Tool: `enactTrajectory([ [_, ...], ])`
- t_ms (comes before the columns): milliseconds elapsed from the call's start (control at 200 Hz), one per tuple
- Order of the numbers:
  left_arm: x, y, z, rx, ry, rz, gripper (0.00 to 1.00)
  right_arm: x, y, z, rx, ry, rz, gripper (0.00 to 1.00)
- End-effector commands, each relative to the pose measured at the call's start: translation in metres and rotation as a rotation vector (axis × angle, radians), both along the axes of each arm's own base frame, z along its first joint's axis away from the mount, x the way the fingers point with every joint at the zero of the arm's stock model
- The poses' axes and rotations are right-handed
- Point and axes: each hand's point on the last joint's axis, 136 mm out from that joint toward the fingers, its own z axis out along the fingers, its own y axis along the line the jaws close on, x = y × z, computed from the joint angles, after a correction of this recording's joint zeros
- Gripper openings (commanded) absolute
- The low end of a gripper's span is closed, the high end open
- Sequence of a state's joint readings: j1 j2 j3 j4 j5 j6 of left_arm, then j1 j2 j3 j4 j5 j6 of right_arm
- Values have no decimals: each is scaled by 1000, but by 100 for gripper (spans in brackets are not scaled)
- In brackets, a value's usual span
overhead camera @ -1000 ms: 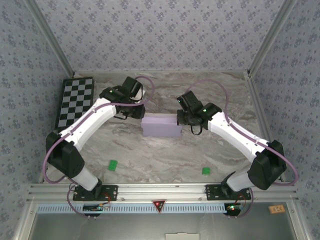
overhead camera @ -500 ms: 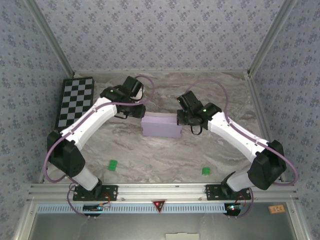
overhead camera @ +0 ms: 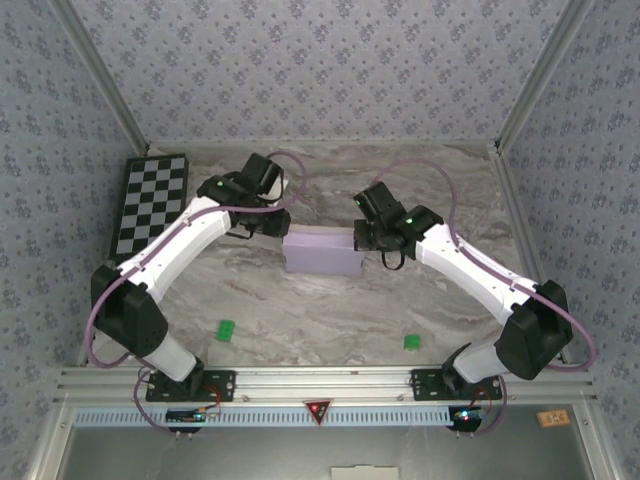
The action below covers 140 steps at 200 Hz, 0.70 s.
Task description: Fold the paper box
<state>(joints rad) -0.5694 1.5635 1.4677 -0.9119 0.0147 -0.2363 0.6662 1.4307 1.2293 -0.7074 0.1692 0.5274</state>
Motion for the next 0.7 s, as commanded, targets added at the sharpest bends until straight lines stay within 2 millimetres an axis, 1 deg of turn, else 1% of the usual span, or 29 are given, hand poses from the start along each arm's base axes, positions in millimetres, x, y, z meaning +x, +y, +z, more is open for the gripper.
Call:
enactTrajectory([
  [0, -8, 6, 5, -20, -7, -10, 35, 1, 1, 7, -2, -5, -5, 0],
  [95, -9, 6, 6, -49, -6, -15, 36, 2, 2, 8, 1, -9, -5, 0],
  [250, -11, 5, 4, -46, 2, -35, 35, 1, 2, 8, -2, -6, -4, 0],
  [355, -11, 7, 9, -59, -20, -30, 35, 1, 1, 8, -3, -3, -7, 0],
  [455, -10, 7, 11, -83, -26, -30, 40, 1, 1, 7, -2, -4, -8, 0],
  [510, -10, 6, 8, -85, -18, -37, 40, 2, 1, 8, 0, -6, -7, 0],
  [695, -8, -1, -1, -93, 14, -65, 35, 0, 0, 6, -3, 1, -7, 0],
])
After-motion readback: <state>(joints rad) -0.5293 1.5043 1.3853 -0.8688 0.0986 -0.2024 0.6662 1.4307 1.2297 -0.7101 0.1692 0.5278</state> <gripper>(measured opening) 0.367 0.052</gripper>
